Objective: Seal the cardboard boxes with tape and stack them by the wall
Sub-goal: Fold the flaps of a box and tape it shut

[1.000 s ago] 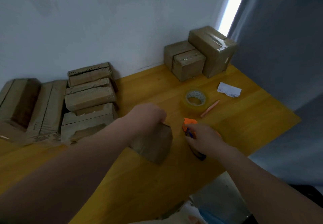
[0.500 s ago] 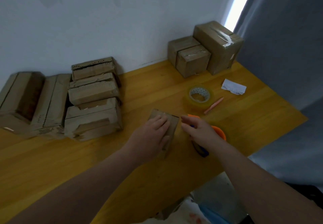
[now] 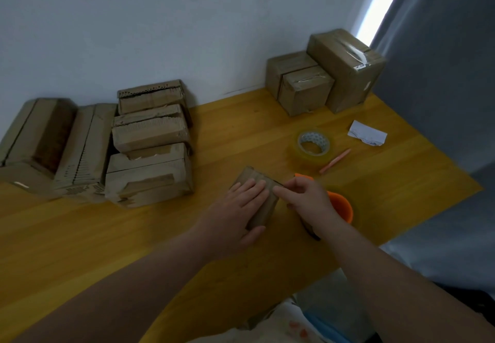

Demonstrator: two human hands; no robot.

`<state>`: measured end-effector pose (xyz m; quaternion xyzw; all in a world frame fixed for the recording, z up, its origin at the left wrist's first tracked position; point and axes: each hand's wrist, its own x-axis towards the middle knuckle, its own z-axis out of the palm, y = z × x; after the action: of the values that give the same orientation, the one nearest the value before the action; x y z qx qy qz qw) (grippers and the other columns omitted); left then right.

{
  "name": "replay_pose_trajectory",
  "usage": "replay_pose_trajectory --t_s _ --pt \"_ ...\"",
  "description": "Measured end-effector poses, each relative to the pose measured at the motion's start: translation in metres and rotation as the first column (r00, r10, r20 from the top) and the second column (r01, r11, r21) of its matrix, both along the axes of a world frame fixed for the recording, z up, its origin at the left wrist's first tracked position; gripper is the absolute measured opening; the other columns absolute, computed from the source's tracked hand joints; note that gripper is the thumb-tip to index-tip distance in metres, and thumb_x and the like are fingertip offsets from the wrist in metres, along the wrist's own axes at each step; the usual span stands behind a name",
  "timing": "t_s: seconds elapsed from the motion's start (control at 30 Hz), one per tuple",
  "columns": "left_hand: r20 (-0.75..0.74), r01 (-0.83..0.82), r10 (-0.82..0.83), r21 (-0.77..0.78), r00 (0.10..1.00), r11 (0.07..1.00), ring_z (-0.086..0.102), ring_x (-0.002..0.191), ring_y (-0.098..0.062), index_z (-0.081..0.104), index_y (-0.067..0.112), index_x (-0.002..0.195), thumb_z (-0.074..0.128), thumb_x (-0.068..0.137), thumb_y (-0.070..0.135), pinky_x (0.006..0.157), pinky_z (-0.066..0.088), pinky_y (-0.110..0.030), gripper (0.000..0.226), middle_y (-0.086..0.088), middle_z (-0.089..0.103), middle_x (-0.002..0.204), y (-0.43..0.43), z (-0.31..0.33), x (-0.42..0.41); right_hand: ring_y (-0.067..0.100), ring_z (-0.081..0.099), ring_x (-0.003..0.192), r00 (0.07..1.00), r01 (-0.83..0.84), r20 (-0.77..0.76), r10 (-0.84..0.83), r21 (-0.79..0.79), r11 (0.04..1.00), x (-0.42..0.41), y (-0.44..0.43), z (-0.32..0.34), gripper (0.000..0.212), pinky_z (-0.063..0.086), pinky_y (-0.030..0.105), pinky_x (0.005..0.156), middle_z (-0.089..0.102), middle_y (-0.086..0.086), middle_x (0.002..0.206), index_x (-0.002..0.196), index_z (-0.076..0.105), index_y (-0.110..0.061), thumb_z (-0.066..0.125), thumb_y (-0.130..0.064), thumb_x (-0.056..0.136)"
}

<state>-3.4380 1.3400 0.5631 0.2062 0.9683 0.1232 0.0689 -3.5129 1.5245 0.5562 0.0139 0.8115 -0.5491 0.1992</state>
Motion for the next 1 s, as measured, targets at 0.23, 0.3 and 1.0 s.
replay_pose_trajectory --t_s 0.23,0.3,1.0 --pt "0.001 -0.002 0.002 0.035 1.000 0.999 -0.012 0.143 -0.008 0.003 0.022 0.152 0.026 0.090 0.055 0.110 -0.017 -0.021 0.074 0.009 -0.009 0.155 0.001 0.001 0.000 0.004 0.059 0.072 0.963 0.055 -0.268 -0.021 0.120 0.991 0.002 -0.012 0.001 0.015 0.042 0.016 0.062 0.065 -0.006 0.075 0.077 0.067 -0.016 0.073 -0.027 0.085" --pt "-0.002 -0.003 0.003 0.033 1.000 0.999 -0.012 0.143 -0.007 0.005 0.022 0.153 0.023 0.088 0.056 0.110 -0.017 -0.021 0.075 0.008 -0.007 0.156 0.002 0.001 0.000 0.006 0.056 0.067 0.948 0.061 -0.317 -0.005 0.167 0.984 0.001 -0.012 0.000 0.020 0.039 0.019 0.059 0.061 -0.007 0.069 0.071 0.064 -0.017 0.071 -0.028 0.087" --pt "-0.289 -0.269 0.308 0.167 0.907 0.949 0.060 0.094 -0.023 0.062 0.012 0.107 0.063 0.078 0.043 0.079 0.053 -0.035 0.041 -0.008 0.062 0.108 -0.004 0.011 -0.005 0.011 0.062 0.087 0.919 -0.097 -0.314 0.237 0.404 0.910 -0.023 -0.033 0.028 0.026 0.052 0.027 0.078 0.069 -0.003 0.093 0.101 0.071 -0.016 0.068 -0.039 0.088"
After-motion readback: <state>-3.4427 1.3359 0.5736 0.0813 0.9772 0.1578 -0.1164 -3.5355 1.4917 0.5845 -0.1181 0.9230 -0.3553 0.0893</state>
